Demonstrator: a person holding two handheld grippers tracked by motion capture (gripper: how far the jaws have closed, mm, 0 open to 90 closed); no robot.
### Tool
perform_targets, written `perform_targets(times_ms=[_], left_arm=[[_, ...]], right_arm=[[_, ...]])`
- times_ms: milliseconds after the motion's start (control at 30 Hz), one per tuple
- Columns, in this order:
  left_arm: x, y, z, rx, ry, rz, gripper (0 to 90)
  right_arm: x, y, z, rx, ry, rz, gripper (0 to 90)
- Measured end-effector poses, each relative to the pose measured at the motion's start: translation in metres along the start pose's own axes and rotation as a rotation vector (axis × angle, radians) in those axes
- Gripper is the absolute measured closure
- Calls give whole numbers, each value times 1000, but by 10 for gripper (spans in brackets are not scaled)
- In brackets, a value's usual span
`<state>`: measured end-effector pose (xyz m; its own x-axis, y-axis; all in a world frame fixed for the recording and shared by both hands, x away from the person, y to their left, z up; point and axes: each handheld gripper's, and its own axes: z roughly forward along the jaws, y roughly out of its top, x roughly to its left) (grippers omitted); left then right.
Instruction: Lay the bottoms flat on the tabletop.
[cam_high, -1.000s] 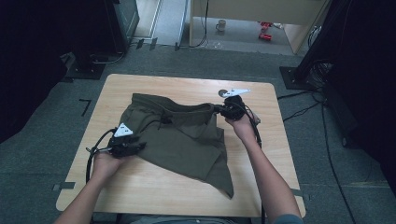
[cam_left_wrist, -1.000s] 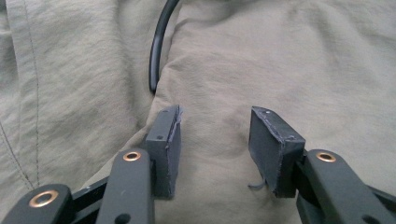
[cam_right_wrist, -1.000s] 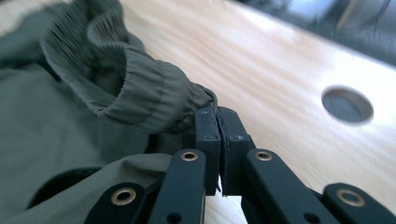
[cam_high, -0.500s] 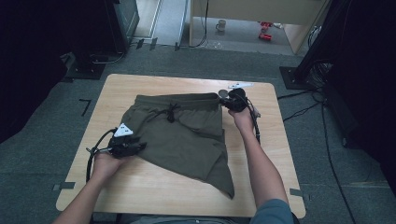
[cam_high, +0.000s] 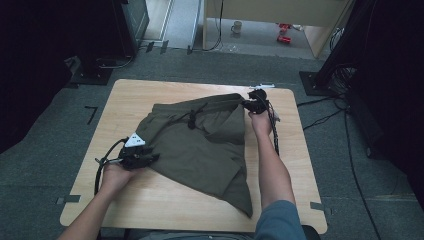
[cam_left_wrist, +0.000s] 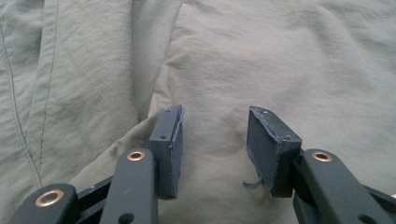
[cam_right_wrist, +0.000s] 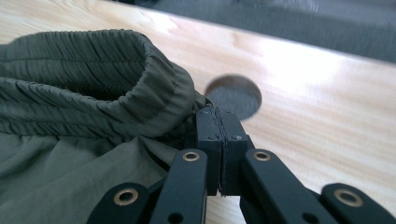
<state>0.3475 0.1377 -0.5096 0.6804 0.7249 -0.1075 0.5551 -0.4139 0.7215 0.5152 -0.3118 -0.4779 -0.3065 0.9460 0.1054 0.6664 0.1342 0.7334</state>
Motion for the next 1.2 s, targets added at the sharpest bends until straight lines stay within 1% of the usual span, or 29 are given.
perform_targets(times_ms=[33, 100, 133, 167, 200, 300, 367, 500, 533, 600, 633, 700, 733, 767, 800, 833, 867, 900, 933, 967, 1033, 1067, 1100, 1167, 1200], left_arm=[[0, 0, 0, -1, 0, 0, 561], [-1, 1, 1, -2, 1, 3, 561], [-1, 1, 2, -1, 3, 6, 561], [-1, 1, 2, -1, 3, 6, 561], [-1, 1, 2, -1, 3, 5, 561], [-1, 3, 2, 4, 8, -2, 560], [-1, 5, 2, 4, 9, -17, 560], [-3, 9, 0, -24, 10, -17, 560], [-4, 10, 0, -31, 11, -17, 559], [-5, 13, 0, -41, 12, -14, 558], [-5, 15, 1, -43, 15, -8, 555], [-6, 20, 4, -45, 17, 4, 546], [-6, 24, 6, -48, 15, 4, 537], [-6, 27, 7, -50, 9, 1, 537], [-6, 32, 10, -46, 4, 1, 533], [-7, 36, 12, -43, 1, 0, 530], [-9, 43, 16, -39, -3, 15, 530], [-9, 43, 16, -39, -3, 15, 530], [-12, 48, 19, -35, -3, 34, 530], [-12, 48, 19, -35, -3, 34, 531], [-14, 49, 22, -24, -3, 45, 532], [-14, 49, 25, -14, -3, 55, 533], [-14, 49, 25, -14, -3, 55, 533], [-14, 49, 26, -13, 1, 67, 532], [-13, 50, 26, -10, 3, 66, 531]], right_arm=[[-2, 0, 1, 1, -8, 1, 884], [-3, 1, 1, -22, -36, 10, 850], [-6, 2, -2, -55, -35, 36, 758], [-6, 2, -2, -55, -35, 36, 758], [-7, 3, -5, -59, -29, 53, 739], [-7, 2, -10, -57, -21, 41, 740], [-4, -2, -15, -65, -9, 21, 740], [2, -12, -22, -59, 24, 8, 743], [3, -15, -24, -50, 24, 2, 743], [5, -20, -29, -52, 20, -14, 743], [6, -22, -32, -48, 24, -12, 743], [6, -25, -40, -60, 31, -10, 743], [6, -29, -49, -59, 53, -8, 737], [6, -29, -49, -59, 53, -8, 737], [6, -31, -51, -60, 62, -6, 732], [7, -38, -57, -72, 77, -17, 733], [8, -41, -60, -67, 82, -21, 734], [8, -41, -60, -67, 82, -21, 734], [9, -47, -66, -73, 84, -35, 740], [9, -47, -66, -73, 84, -35, 740], [12, -53, -72, -72, 90, -39, 746], [15, -60, -78, -71, 99, -49, 747], [15, -60, -78, -71, 99, -49, 747], [18, -67, -82, -62, 108, -64, 746], [20, -70, -84, -58, 116, -67, 746]])
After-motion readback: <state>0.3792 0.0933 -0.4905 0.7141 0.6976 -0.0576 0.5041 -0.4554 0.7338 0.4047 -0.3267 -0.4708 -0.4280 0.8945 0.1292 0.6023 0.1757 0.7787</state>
